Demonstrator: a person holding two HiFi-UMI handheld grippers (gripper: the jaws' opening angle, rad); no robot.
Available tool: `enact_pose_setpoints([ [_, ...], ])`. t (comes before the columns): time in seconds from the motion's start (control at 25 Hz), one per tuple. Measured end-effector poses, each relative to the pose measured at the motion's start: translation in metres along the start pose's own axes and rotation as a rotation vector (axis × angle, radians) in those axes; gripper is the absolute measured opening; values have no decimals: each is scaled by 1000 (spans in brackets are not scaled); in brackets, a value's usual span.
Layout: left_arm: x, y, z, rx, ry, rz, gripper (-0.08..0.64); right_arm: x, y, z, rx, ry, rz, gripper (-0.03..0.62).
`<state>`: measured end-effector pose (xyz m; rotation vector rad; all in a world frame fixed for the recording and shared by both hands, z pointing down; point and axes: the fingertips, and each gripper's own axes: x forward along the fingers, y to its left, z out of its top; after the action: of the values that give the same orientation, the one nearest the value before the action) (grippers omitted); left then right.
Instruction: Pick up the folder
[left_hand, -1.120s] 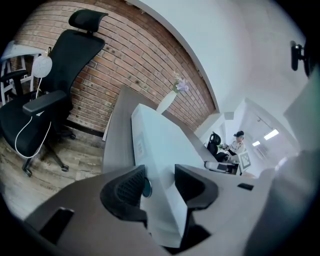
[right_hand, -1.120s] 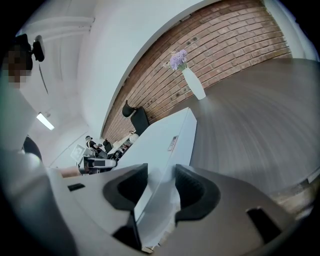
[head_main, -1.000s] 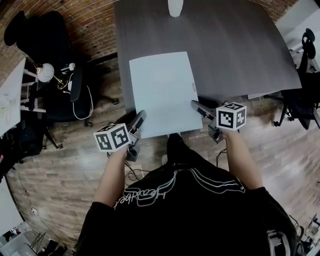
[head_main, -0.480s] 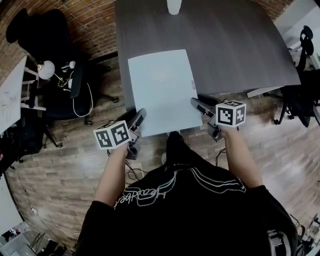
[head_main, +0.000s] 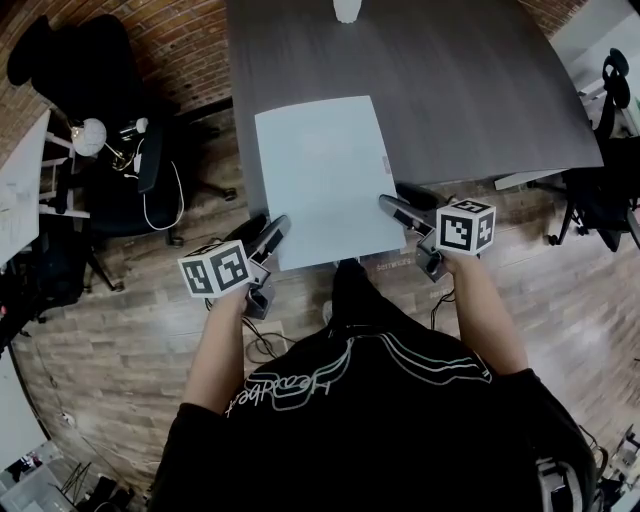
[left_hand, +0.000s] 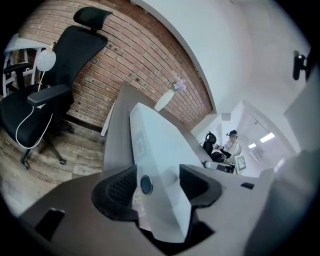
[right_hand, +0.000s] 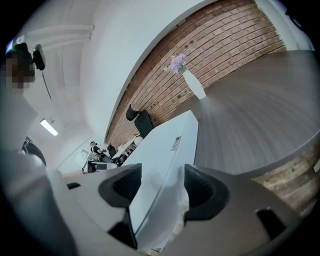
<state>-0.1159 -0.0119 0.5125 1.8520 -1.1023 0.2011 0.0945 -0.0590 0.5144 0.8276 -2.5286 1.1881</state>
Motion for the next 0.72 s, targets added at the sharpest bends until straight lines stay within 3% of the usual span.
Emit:
enact_pose_setpoints([
  [0.28, -8, -6, -23, -59, 51, -125, 332, -11, 3, -21, 63, 31, 62, 282],
  [0.48, -8, -7, -42, -85, 105, -178, 356, -14, 2, -46, 133, 98, 121, 301],
  [0.72, -3, -5, -50, -122, 135, -211, 365, -7, 4, -54, 238, 104, 194, 307],
])
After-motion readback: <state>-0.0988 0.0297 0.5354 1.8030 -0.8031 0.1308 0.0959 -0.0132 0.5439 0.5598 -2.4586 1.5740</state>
